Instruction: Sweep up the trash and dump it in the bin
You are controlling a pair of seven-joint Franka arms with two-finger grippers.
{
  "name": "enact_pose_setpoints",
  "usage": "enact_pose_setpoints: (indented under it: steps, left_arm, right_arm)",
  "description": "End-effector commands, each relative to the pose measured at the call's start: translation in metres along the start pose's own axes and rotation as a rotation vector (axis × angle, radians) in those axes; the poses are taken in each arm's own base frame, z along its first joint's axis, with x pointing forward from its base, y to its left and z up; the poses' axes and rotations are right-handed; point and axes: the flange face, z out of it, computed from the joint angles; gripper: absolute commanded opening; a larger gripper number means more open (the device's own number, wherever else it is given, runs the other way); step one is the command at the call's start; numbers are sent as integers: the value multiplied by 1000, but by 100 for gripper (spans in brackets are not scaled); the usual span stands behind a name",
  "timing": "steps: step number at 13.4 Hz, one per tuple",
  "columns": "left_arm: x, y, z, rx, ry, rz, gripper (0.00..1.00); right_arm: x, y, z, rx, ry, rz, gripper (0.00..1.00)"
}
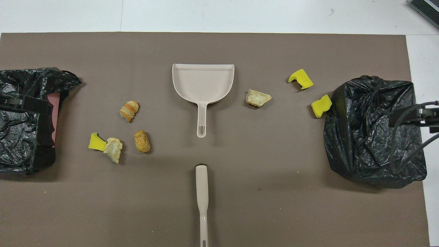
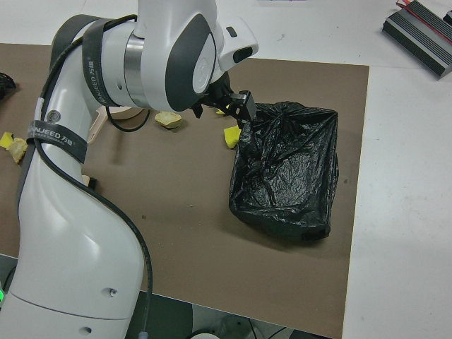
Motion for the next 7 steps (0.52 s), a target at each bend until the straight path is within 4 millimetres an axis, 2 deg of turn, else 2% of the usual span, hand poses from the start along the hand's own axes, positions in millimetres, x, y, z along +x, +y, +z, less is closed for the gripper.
enact_pose_setpoints:
  steps: [1, 7]
  left_arm:
    - [-1, 0, -1, 13, -9, 14, 100]
    - [-1, 0, -2, 13, -3, 12, 100]
  right_arm:
    - [-10, 3, -3, 17, -5, 9, 100]
    - [-9, 1, -3, 17, -5, 4, 100]
